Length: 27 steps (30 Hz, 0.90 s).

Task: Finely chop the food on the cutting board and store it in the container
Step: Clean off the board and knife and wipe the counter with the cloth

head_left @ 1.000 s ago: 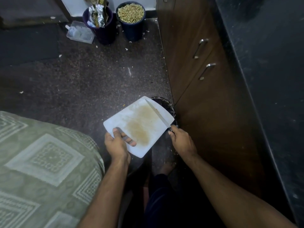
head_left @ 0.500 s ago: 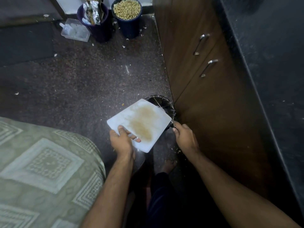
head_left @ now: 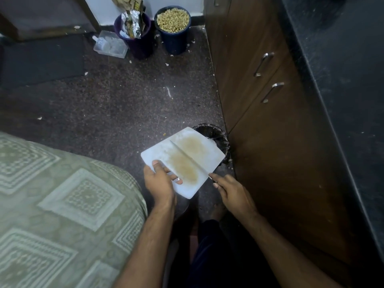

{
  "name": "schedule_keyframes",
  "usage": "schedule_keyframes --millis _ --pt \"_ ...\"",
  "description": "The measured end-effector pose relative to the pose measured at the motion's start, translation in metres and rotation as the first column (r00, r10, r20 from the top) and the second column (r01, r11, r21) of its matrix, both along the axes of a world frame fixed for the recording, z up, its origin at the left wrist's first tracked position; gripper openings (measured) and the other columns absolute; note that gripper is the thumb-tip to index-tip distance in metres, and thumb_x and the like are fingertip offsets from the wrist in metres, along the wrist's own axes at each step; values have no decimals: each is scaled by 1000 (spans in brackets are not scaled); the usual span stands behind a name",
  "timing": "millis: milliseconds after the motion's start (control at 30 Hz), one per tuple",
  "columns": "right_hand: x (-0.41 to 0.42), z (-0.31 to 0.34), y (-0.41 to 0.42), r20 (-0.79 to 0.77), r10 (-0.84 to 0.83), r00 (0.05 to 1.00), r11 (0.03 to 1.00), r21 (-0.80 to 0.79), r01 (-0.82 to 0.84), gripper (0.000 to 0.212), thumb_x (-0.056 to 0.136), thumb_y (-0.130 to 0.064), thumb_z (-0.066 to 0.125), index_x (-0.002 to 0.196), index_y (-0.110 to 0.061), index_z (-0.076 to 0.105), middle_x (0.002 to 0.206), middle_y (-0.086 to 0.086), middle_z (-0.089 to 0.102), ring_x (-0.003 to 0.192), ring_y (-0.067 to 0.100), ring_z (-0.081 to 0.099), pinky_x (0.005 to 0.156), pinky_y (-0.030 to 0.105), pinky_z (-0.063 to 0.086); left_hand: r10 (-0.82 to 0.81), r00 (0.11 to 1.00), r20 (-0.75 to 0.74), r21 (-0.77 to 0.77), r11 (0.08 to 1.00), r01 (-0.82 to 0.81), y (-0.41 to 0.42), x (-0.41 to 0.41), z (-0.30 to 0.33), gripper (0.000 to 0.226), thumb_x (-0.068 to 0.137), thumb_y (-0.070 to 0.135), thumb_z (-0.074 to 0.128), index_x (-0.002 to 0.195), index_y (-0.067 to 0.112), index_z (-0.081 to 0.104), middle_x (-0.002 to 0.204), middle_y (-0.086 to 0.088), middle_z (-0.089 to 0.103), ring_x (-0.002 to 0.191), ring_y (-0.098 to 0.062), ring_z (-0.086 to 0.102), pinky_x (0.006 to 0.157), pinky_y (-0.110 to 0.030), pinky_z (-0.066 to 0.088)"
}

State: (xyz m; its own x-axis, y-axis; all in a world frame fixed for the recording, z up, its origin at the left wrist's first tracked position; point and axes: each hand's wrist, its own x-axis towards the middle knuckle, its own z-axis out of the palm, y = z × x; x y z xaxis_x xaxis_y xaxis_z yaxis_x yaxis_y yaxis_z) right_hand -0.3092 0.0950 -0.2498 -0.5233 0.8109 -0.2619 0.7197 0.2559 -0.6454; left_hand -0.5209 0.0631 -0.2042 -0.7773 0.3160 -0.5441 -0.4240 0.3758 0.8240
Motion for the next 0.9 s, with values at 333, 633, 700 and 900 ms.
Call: schedule_keyframes --millis 333,633,700,900 --pt "-2 -36 50 182 -102 978 992 -53 113 47 101 -9 51 147 -21 52 105 13 51 97 33 57 76 26 34 -24 998 -59 30 999 26 -12 5 11 28 110 32 39 95 10 50 75 -14 62 44 -32 59 51 -40 52" --pt "-15 27 40 -69 -54 996 997 43 57 48 101 -8 52 145 -27 55 94 2 48 83 19 53 79 29 46 -2 999 -40 -8 1000 2 -16 2 30 27 105 38 41 98 16 53 86 -22 71 58 -40 70 59 -55 61" --pt "-13 48 19 -133 29 991 999 33 -25 50 101 -7 53 144 -32 54 93 0 46 83 16 53 79 28 49 -3 1000 -29 -4 1000 3 -17 2 28 25 96 52 44 88 31 55 85 -16 73 68 -43 72 69 -63 60" --pt "-6 86 -10 -76 116 990 992 66 -111 57 99 -5 50 145 -39 52 94 -3 42 78 18 52 72 38 52 7 999 -36 77 997 -4 -16 3 89 26 107 33 41 91 14 49 67 -7 56 46 -33 61 52 -46 57"
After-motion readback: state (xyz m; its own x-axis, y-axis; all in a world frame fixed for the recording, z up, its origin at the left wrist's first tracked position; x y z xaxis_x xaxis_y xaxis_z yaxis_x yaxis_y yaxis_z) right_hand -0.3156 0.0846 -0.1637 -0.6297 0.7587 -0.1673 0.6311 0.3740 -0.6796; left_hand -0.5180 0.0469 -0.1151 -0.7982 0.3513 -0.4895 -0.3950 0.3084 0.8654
